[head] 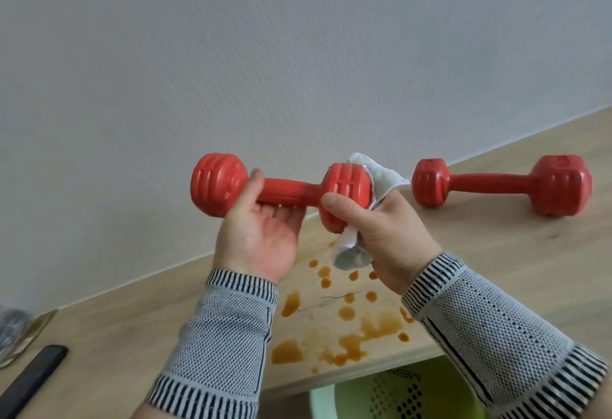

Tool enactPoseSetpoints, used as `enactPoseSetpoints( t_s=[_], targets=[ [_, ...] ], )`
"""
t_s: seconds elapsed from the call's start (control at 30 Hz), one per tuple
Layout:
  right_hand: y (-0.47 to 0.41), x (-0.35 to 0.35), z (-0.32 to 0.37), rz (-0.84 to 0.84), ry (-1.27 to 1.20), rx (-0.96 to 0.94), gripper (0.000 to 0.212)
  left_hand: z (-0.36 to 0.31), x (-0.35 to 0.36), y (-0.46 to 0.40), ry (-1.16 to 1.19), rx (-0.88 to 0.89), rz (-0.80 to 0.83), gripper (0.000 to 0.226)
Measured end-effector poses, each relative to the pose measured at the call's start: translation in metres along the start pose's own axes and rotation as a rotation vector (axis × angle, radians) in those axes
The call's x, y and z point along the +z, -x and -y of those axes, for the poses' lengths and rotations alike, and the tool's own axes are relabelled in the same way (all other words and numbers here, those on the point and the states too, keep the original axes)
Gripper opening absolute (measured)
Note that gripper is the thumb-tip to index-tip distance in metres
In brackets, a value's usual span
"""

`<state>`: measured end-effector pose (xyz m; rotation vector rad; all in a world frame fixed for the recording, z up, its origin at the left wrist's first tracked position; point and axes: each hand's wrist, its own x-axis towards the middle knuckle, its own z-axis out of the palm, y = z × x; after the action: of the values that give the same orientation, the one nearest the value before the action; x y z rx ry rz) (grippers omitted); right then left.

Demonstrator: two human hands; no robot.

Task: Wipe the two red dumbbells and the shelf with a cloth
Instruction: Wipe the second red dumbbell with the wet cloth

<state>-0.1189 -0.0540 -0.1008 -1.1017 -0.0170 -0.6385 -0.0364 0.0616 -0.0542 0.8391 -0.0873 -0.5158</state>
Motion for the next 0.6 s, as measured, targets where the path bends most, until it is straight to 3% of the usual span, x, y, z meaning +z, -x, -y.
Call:
enactPoseSetpoints(
  t_s=[0.1, 0.27, 0.37, 0.43, 0.5, 0.6],
  targets=[
    [0.001, 0.002, -0.006, -0.007, 0.089, 0.008, 0.072, 0.011, 0.001, -0.005, -0.058, -0.054, -0.006, 0.027],
    [0.002, 0.002, -0.013, 0.007, 0.293, -0.063, 0.092, 0.017, -0.008, -0.011, -0.121, -0.040, -0.003, 0.014],
    [0.002, 0.003, -0.018, -0.020, 0.552, -0.132, 0.097, 0.021, -0.012, -0.011, -0.057, -0.008, -0.047, 0.010],
    [0.004, 0.004, -0.018, -0.003, 0.570, -0.158, 0.079, 0.023, -0.013, -0.010, 0.004, 0.018, -0.066, 0.011],
    [0.006, 0.007, -0.014, -0.005, 0.528, -0.193, 0.046, 0.024, -0.016, -0.010, 0.067, 0.037, -0.058, 0.012],
    [0.009, 0.010, -0.010, -0.029, 0.525, -0.252, 0.036, 0.021, -0.023, -0.011, 0.116, 0.045, -0.054, 0.005]
  ],
)
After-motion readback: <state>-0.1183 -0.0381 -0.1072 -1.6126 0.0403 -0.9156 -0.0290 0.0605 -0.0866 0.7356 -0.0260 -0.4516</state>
